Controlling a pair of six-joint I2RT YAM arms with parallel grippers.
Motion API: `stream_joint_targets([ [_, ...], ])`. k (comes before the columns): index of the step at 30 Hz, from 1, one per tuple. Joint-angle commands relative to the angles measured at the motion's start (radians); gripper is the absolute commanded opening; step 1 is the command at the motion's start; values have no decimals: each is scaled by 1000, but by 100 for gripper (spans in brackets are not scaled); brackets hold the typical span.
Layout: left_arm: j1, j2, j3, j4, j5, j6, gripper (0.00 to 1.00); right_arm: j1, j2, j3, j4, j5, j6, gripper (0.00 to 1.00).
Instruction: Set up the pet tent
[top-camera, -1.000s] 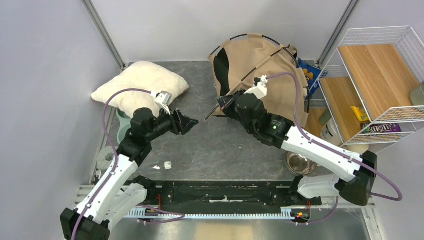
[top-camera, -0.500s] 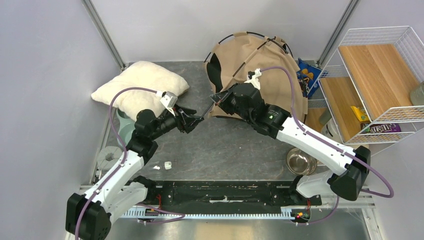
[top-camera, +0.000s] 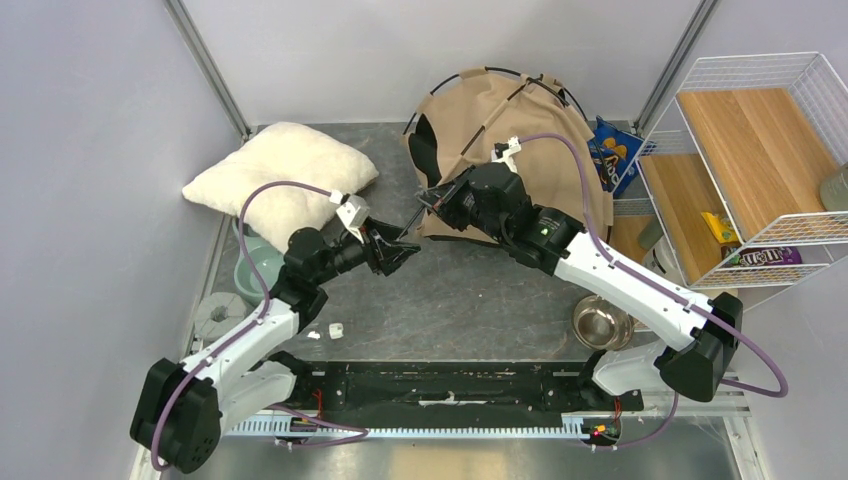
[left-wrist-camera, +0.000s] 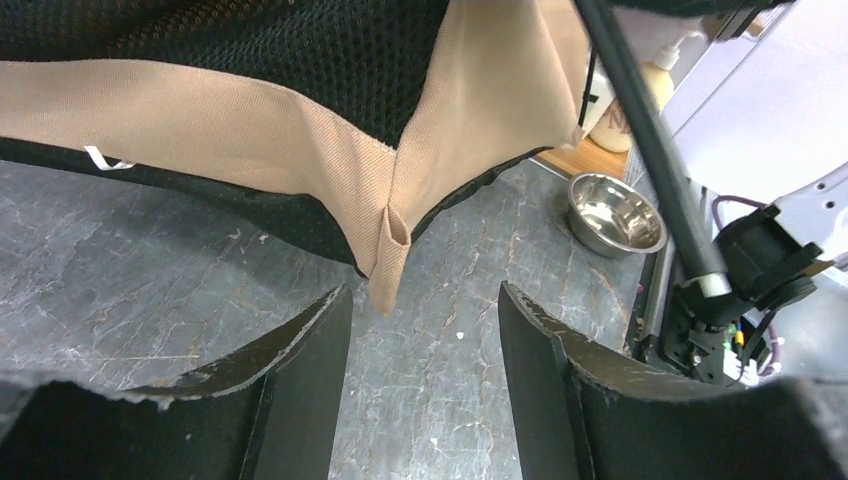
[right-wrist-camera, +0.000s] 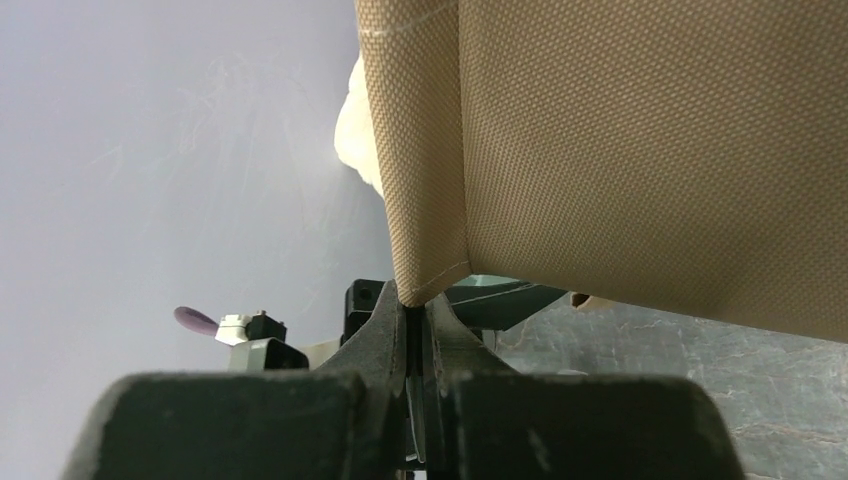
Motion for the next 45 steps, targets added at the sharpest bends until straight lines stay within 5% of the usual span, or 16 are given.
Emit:
stream_joint_targets([
  [1,-29,41,-41,156,-76,83,62,-22,-38,18,35,1,49,0],
  [10,-65,145,-77,370,-222,110,62,-35,-60,2,54,-4,51,0],
  [20,-77,249,-69,538,-209,141,59,-42,-56,-8,69,-26,56,0],
  [32,-88,254,-49,521,-200,159,3,-42,-55,-18,68,-14,51,0],
  [45,-88,34,-35,236,-141,140,2,-42,-42,-52,109,213,-145,0],
])
